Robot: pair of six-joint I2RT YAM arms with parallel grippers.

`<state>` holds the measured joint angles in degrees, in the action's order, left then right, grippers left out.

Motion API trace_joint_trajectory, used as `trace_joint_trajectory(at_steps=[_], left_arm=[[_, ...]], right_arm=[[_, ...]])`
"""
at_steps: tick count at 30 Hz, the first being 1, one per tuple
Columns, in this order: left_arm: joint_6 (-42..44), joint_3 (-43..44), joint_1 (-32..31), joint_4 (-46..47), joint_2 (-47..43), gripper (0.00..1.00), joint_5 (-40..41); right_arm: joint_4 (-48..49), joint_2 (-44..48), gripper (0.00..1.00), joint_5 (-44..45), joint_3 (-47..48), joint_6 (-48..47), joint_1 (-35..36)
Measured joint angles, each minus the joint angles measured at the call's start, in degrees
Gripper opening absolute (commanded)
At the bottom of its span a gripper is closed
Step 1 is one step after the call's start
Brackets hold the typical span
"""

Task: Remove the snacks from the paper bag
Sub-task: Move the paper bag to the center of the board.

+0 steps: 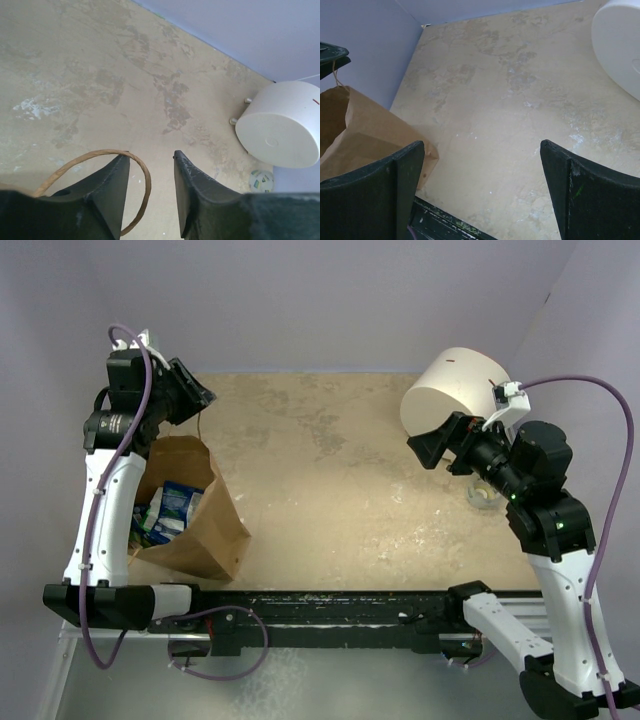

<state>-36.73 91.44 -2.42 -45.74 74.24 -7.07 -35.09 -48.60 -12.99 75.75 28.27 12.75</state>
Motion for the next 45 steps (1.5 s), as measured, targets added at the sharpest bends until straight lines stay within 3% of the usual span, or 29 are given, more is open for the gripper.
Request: trace_joint_trajectory(at_steps=[4, 16, 29, 34, 45], left_arm=[[-0.4, -0.9, 0.0, 0.7, -0.4, 0.36, -2.4], [-3.2, -1.4, 0.0, 1.6, -1.8, 0.0, -11.6], [-12.3, -3.0, -1.4, 8.3, -3.5, 0.0, -24.2], [-15.9, -3.2, -7.7, 11.9, -3.5, 0.0, -24.0], [-18.4, -0.3, -35.7, 19.2, 6.6, 0.0, -16.2]], right_arm=[[0.0, 0.0, 1.0, 0.0, 0.0, 0.0, 0.0], [-0.1, -2.4, 0.99, -0.9, 0.0, 1.3, 0.0], [-0.1, -8.8, 0.97, -5.7, 3.1, 3.2, 0.0], [-0.1, -8.9, 0.97, -6.5, 3.4, 3.4, 0.3], [-1.3, -8.5, 0.97, -5.5, 3.9, 3.5, 0.4]])
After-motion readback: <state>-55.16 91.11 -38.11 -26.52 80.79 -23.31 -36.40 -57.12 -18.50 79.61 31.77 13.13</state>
